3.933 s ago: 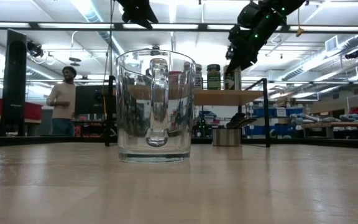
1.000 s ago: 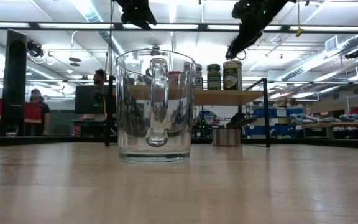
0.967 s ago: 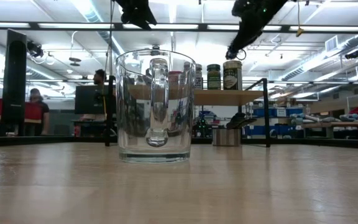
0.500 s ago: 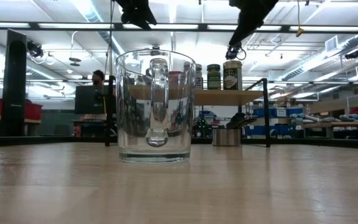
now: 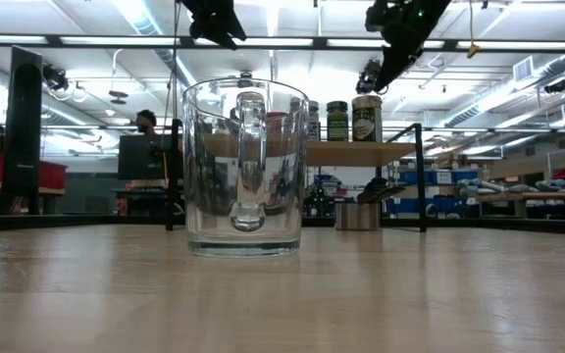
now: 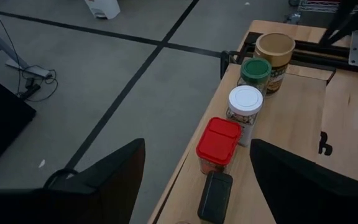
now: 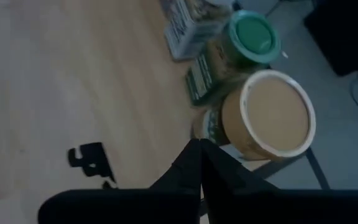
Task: Shelf spices
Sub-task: Adjust the golden seasoning bottle on the shelf
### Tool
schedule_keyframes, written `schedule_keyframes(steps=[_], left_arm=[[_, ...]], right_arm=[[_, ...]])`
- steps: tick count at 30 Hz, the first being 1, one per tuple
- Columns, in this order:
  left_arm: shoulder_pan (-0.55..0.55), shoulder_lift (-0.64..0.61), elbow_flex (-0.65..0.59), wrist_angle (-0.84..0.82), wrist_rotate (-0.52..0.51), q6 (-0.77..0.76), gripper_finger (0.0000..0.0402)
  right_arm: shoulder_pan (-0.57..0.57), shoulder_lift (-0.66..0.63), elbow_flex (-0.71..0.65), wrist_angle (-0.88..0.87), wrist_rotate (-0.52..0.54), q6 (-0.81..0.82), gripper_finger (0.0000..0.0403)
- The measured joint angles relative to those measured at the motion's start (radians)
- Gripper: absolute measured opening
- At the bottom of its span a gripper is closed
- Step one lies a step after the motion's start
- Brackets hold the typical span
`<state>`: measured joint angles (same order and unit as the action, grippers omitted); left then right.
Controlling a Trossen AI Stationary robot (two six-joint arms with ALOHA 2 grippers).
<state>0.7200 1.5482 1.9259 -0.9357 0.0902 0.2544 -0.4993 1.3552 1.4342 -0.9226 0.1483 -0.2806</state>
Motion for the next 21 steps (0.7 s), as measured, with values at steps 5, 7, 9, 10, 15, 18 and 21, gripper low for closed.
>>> schedule_keyframes(steps=[5, 7, 9, 10, 15, 18, 21], left_arm=[[0.0, 0.0, 0.0, -0.001, 0.0, -0.001, 0.0296], [0.0, 0.0, 0.0, -0.001, 0.0, -0.002, 0.0296], [0.0, 0.0, 0.0, -0.002, 0.0, -0.004, 0.0296], [0.0, 0.0, 0.0, -0.002, 0.0, -0.004, 0.0296], [0.0, 0.0, 0.0, -0.002, 0.0, -0.005, 0.0296], [0.0, 0.0, 0.0, -0.002, 0.0, -0.005, 0.0296], [0.0, 0.0, 0.0, -0.002, 0.0, -0.005, 0.0296]], right_arm=[[-0.02, 0.001, -0.026, 0.034, 0.047, 0.0, 0.0001], [-0.029, 0.001, -0.03, 0.049, 0.049, 0.0, 0.0001], [-0.039, 0.001, -0.03, 0.067, 0.049, -0.005, 0.0001], [-0.043, 0.001, -0.03, 0.069, 0.049, -0.008, 0.0001], [-0.068, 0.001, -0.03, 0.068, 0.042, -0.009, 0.0001], [-0.081, 0.001, -0.03, 0.068, 0.041, -0.012, 0.0], [-0.091, 0.001, -0.03, 0.068, 0.041, -0.019, 0.0]])
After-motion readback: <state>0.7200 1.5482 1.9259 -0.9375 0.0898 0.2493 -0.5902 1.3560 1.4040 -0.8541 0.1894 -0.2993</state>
